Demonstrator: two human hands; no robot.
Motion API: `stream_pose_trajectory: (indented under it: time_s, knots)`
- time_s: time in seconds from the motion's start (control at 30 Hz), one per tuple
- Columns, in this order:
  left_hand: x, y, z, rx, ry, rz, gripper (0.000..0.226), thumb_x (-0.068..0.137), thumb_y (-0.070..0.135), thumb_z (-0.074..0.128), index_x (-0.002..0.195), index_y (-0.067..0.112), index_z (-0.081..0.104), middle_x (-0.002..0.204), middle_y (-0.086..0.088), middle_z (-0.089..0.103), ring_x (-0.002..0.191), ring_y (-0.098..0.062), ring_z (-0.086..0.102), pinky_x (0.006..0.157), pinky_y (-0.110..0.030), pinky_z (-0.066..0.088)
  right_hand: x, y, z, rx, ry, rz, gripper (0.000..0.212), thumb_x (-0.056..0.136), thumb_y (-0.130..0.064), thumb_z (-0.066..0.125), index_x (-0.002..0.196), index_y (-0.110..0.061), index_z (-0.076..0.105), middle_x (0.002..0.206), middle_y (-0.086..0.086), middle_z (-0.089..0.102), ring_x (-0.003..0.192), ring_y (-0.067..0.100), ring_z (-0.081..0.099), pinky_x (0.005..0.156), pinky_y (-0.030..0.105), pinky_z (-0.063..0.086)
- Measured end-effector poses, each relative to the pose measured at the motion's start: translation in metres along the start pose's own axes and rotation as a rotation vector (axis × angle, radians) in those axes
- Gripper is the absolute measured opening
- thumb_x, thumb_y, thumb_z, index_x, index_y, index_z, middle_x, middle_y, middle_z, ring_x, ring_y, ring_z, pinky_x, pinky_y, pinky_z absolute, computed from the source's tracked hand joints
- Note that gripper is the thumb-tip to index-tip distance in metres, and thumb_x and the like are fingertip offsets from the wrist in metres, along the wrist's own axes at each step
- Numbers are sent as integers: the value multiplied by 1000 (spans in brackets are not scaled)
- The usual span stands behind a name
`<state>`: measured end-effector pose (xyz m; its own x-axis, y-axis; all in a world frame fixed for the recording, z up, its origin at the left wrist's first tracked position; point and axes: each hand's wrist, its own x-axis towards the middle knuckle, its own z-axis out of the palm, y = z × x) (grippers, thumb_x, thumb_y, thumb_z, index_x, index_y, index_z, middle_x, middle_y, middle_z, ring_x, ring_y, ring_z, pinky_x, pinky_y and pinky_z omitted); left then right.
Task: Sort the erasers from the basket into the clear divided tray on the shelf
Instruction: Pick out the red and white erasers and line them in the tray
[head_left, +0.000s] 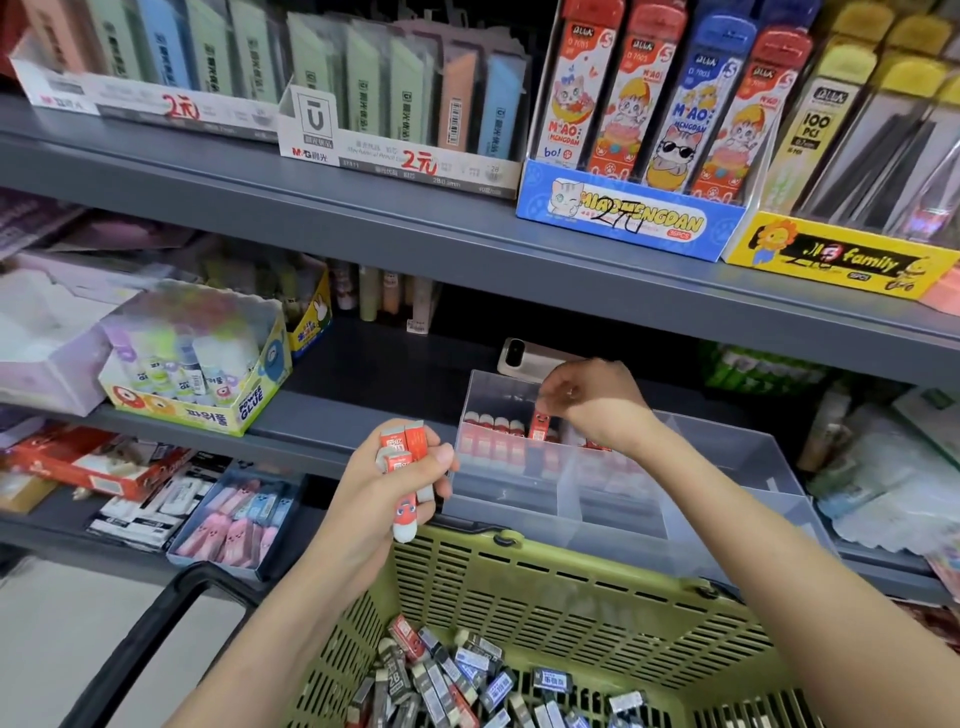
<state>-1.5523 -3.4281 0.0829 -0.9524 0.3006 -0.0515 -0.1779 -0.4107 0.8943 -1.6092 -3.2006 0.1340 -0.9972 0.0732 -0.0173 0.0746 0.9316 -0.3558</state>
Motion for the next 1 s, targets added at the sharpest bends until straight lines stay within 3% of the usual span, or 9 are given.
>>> stream_pose_trajectory:
  time_s: [0.13,0.27,0.33,0.5,0.67,0.73,0.77,0.87,1.0]
  knots:
    - [0,0,0,8,6,-10,27,70,16,73,91,8,57,75,-12,64,60,-15,57,41,-19,39,5,5,11,-47,-38,-7,17,77,-33,71,93,-28,67,99,-6,70,104,17,57,93,25,40]
    - [0,0,0,19,6,-12,28,70,17,73,91,8,57,75,-12,63,61,-14,57,42,-18,40,8,12,9,-69,-40,-62,11,75,-33,73,82,-28,66,92,-9,70,102,15,57,94,28,34]
    - [-1,0,0,25,2,-11,28,70,18,73,91,8,57,75,-11,63,61,-14,57,43,-18,40,10,15,9,-176,-42,-98,5,80,-36,68,84,-33,69,101,-12,69,109,16,51,98,29,27]
    - [-1,0,0,23,7,-18,30,70,17,73,93,7,57,74,-11,62,61,-13,57,42,-18,40,11,15,16,-529,-130,-247,31,94,-38,39,100,-37,69,112,-17,65,110,18,39,99,36,23]
    - [-1,1,0,9,-1,-18,29,72,17,72,94,7,56,75,-10,63,61,-13,57,42,-18,40,7,7,13,-656,-103,-250,30,95,-32,38,94,-31,68,108,-13,65,109,19,40,96,36,21]
    - [-1,1,1,-20,-5,-26,29,72,18,72,94,8,56,75,-10,63,61,-13,58,42,-19,39,-3,-1,11,-567,50,-275,26,93,-28,42,93,-28,68,106,-12,67,107,19,45,94,34,26]
    - [-1,1,1,-36,-11,-31,29,72,18,71,95,8,57,75,-11,63,61,-14,58,42,-19,39,-10,-6,11,-393,101,-297,24,93,-28,45,94,-28,69,105,-13,68,104,16,49,93,31,30]
    - [-1,1,2,-68,-45,-37,32,72,18,71,97,5,58,76,-13,65,60,-15,58,40,-19,37,-35,-35,9,312,-48,-348,20,92,-29,57,106,-26,71,90,-16,67,80,-2,56,81,23,44]
    - [-2,2,4,-47,-93,-24,37,73,18,70,101,1,54,79,-17,66,59,-16,58,40,-19,37,-52,-65,12,403,-187,-470,27,92,-23,58,117,-17,65,80,-6,61,82,12,52,79,24,41]
